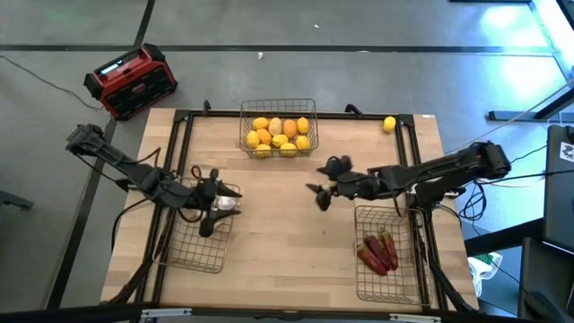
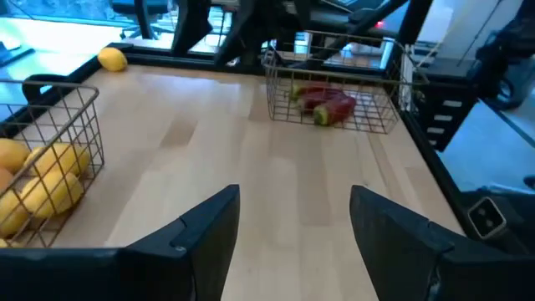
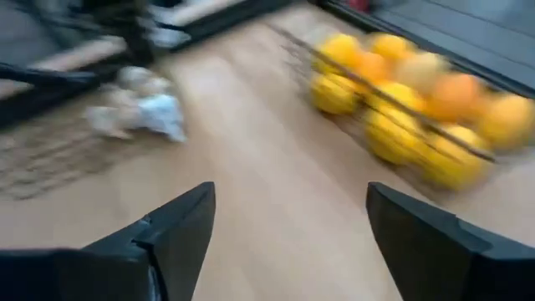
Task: Sort produce into baskets
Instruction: Put the lemon into the top wire basket
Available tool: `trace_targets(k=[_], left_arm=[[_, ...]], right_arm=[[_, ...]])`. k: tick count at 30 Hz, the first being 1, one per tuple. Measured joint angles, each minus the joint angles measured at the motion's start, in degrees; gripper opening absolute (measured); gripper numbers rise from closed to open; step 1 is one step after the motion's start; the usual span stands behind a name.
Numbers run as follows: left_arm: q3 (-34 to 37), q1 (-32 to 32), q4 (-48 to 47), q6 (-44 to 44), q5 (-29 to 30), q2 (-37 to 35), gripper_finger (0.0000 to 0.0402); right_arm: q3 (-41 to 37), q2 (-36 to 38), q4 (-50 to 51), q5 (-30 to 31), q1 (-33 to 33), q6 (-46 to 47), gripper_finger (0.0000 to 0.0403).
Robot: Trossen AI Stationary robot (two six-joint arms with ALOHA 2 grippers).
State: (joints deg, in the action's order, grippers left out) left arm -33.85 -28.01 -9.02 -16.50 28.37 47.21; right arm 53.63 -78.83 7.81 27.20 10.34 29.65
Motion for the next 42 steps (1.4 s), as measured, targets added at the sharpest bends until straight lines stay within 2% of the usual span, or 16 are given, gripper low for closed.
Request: trace_targets(k=[7,13,16,27,36,42], left_arm=[[3.5,1.7,8.5,-0.3,0.0,4.3,0.0224],[3.7,3.1,8.6,-0.5,0.0,7.8,0.0224],[3.7,3.6,8.8,-1.1,0.0,9.0,0.0224],[3.7,4.2,9.6,-1.1,0.0,9.8,0.0224],[3.7,4.3,10.2,0.6,0.0,9.8,0.0224],[3.7,6.8,10.2,3.3,0.0,9.8,0.0224]], right_arm=[[0.0,6.7,23.0,9.2,-2.8,12.6,0.0308],[0.0,8.2,44.3,9.8,-8.8,23.2,0.0308],[-1.2,8.2,50.1,9.9,-12.1,26.2,0.0308],[-10.2,8.2,46.8,10.4,-25.4,26.0,0.0308],[-19.1,8.2,31.6,10.4,-36.1,22.2,0.0308],[-21.2,8.2,24.5,9.7,-42.8,15.7,0.0308]])
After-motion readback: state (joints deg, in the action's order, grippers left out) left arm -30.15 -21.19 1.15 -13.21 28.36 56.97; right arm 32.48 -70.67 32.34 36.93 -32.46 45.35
